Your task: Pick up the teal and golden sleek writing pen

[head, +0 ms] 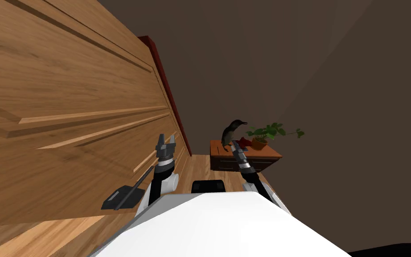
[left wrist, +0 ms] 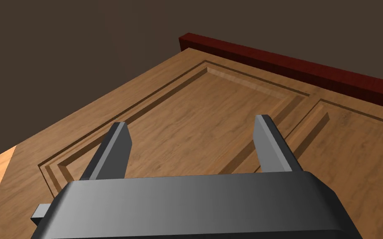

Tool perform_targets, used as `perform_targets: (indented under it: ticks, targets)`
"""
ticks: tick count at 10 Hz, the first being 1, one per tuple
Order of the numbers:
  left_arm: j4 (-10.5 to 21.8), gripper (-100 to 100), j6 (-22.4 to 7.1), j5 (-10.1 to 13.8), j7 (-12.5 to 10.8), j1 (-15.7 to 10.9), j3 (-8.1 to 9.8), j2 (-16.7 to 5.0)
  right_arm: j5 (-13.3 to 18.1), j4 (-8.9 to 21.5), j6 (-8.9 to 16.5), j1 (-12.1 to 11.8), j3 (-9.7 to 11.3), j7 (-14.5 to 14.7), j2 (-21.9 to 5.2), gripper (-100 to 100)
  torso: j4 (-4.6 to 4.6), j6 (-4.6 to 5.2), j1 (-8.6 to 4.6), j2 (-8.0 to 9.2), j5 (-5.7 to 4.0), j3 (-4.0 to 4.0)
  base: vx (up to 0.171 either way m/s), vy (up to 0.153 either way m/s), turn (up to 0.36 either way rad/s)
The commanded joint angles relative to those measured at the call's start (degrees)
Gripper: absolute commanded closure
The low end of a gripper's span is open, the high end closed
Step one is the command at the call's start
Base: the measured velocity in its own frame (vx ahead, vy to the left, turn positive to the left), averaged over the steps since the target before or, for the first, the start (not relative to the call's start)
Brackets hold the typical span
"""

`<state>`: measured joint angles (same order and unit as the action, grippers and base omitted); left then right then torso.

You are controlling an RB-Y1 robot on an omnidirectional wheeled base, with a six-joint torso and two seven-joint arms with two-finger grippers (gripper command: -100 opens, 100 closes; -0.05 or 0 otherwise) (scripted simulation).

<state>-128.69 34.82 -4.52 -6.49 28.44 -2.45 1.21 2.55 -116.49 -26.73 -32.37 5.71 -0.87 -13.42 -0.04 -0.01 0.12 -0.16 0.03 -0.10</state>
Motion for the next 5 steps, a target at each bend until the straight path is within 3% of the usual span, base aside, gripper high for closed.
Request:
perform_targets:
  ticks: [1, 3, 4, 5]
  targets:
    - [0.0, 0, 0.0, 0.0, 0.0, 0.0, 0.00, 0.0, -0.9, 2.9, 2.5, 0.8, 0.9, -0.5, -2.4, -100, 0.00, 0.00, 0.00, 0.00, 0.00, 0.00, 0.057, 0.022, 0.360]
    - [0.0, 0, 0.0, 0.0, 0.0, 0.0, 0.00, 0.0, -2.1, 6.6, 5.3, 0.5, 2.2, -1.0, -5.6, -100, -0.01, -0.02, -0.01, -0.08, 0.00, -0.04, 0.062, 0.032, 0.462]
    - [0.0, 0, 0.0, 0.0, 0.0, 0.0, 0.00, 0.0, -2.1, 6.7, 5.3, 0.5, 2.2, -1.0, -5.6, -100, -0.02, -0.01, 0.05, -0.08, 0.00, -0.05, 0.047, 0.017, 0.114]
    - [0.0, 0, 0.0, 0.0, 0.0, 0.0, 0.01, 0.0, -2.8, 8.6, 6.8, 0.3, 2.9, -1.3, -7.2, -100, -0.01, 0.07, 0.00, -0.01, 0.01, -0.01, 0.041, 0.012, 0.266]
